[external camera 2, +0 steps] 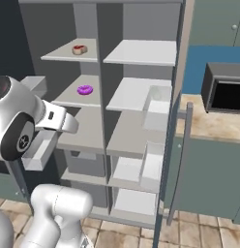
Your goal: There's a steak in the fridge that needs to be moved to the freezer for freezing. Pick up the steak from the fridge, place it on any shelf in the freezer, and close the fridge and freezer doors when done.
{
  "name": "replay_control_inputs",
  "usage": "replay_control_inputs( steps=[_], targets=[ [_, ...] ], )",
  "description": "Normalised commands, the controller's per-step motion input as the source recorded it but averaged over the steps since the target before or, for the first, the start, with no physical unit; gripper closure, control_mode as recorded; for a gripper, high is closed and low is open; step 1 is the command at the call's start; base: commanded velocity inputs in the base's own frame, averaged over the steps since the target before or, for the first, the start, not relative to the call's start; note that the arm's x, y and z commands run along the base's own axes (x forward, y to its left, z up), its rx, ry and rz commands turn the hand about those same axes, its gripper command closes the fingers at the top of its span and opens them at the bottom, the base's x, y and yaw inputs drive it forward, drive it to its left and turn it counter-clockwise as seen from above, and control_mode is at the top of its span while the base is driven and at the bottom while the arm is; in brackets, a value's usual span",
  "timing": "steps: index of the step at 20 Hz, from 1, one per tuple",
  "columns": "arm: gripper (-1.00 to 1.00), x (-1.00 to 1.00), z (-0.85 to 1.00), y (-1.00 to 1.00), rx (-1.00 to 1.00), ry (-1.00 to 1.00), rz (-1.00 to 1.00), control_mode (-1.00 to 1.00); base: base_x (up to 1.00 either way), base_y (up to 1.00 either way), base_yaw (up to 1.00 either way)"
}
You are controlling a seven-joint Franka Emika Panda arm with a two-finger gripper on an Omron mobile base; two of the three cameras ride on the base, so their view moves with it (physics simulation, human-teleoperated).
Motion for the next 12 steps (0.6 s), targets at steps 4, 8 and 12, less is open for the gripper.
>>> replay_control_inputs(
  steps=[4,8,12],
  targets=[
    [-1.0,0.0,0.0,0.0,0.0,0.0,0.0,1.0,-0.56,0.0,0.0],
    [-1.0,0.0,0.0,0.0,0.0,0.0,0.0,1.0,-0.13,0.0,0.0],
    [-1.0,0.27,0.0,0.0,0.0,0.0,0.0,-1.0,0.03,0.0,0.0]
  ],
)
